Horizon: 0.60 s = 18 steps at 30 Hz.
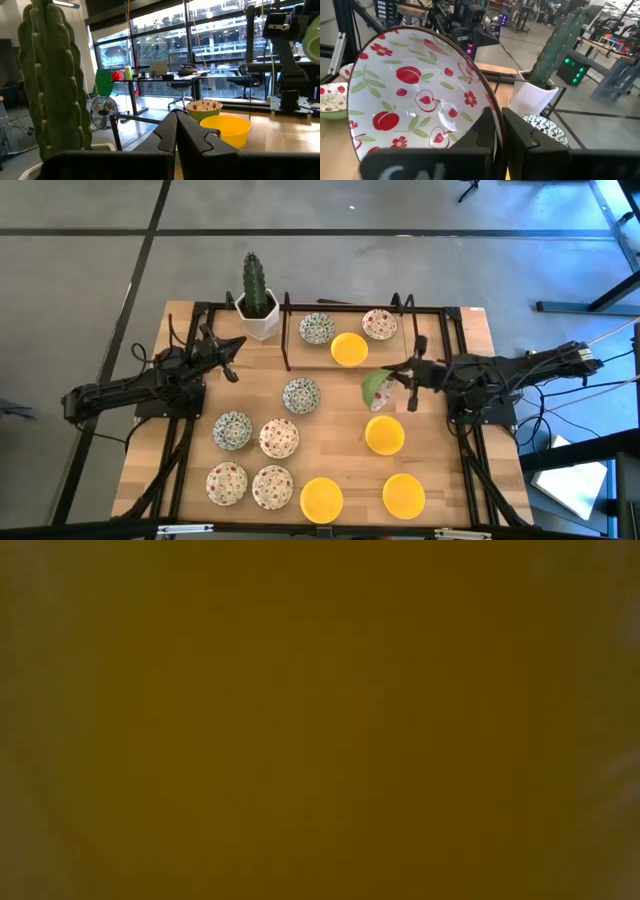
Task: Pick & Place Mini bowls
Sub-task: Stack the green printed bowl on top of the green printed bowl on the shelf
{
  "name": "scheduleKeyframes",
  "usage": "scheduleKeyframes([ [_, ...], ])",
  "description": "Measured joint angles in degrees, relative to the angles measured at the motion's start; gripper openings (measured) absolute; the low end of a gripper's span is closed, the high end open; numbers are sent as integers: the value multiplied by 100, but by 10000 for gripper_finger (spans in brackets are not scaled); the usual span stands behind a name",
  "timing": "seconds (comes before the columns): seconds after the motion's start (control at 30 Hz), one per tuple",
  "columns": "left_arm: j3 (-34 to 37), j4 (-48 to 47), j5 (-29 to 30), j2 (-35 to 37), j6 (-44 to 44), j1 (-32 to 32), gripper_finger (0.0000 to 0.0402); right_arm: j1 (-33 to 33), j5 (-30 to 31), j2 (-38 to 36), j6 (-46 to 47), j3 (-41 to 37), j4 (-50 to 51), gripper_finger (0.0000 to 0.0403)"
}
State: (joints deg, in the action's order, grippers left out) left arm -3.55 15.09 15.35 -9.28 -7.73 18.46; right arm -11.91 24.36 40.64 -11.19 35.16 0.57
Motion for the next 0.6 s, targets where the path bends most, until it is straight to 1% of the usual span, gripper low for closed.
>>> scheduleKeyframes([
  [0.07,0,-4,1,1,1,1,7,32,0,56,-6,0,-27,17],
  [0.4,0,-2,17,0,-2,1,4,286,-21,117,-108,31,-214,17],
  [0.6,0,32,17,0,-2,0,8,787,-98,318,-132,703,200,16],
])
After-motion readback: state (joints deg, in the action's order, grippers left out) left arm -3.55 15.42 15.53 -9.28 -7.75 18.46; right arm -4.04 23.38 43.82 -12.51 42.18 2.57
